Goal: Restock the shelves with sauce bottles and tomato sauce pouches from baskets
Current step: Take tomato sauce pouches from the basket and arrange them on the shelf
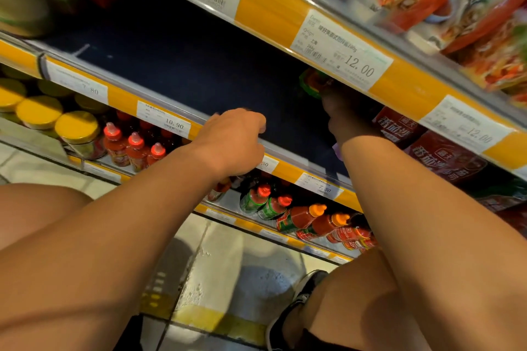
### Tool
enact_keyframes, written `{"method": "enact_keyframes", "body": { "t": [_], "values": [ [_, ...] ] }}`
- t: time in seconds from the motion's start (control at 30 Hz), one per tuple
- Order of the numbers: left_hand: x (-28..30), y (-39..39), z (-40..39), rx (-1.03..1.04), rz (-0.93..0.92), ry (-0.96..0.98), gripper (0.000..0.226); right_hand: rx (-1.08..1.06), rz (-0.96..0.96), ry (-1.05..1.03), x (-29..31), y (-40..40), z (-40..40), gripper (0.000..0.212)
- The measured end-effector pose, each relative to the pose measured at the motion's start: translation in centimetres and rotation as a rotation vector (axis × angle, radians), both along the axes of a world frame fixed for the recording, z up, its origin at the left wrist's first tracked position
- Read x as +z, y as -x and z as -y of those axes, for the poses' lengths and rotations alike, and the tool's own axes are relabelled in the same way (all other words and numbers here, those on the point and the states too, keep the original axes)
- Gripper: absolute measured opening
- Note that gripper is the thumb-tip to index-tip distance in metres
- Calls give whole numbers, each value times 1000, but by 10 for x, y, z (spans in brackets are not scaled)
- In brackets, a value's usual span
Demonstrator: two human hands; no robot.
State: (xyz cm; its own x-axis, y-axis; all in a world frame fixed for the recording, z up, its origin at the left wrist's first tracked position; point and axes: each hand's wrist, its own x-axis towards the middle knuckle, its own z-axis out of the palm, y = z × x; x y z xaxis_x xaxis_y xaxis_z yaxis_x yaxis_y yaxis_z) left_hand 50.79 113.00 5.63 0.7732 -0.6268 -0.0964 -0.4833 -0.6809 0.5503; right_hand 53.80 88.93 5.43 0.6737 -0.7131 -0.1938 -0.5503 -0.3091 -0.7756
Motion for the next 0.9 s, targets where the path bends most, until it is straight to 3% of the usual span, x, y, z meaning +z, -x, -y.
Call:
{"method": "enact_keyframes", "body": {
  "t": [0.07,0.13,0.27,0.33,0.43,0.7,0.9],
  "values": [
    [1,0,-2,10,7,7,44,-7,9,4,8,9,-10,46],
    [3,1,-4,31,9,20,45,-48,49,139,12,23,-18,28],
    [8,6,-10,83,23,96,41,38,31,367,15,58,-56,19],
    [12,9,-16,109,26,134,38,113,58,457,10,78,-67,28],
    [19,19,-29,160,19,180,34,241,90,393,22,109,-95,50],
    [58,42,-118,286,43,244,28,638,180,357,55,125,-197,40],
    [56,72,-256,585,129,312,22,916,269,324,82,118,-311,37]
  ]
}}
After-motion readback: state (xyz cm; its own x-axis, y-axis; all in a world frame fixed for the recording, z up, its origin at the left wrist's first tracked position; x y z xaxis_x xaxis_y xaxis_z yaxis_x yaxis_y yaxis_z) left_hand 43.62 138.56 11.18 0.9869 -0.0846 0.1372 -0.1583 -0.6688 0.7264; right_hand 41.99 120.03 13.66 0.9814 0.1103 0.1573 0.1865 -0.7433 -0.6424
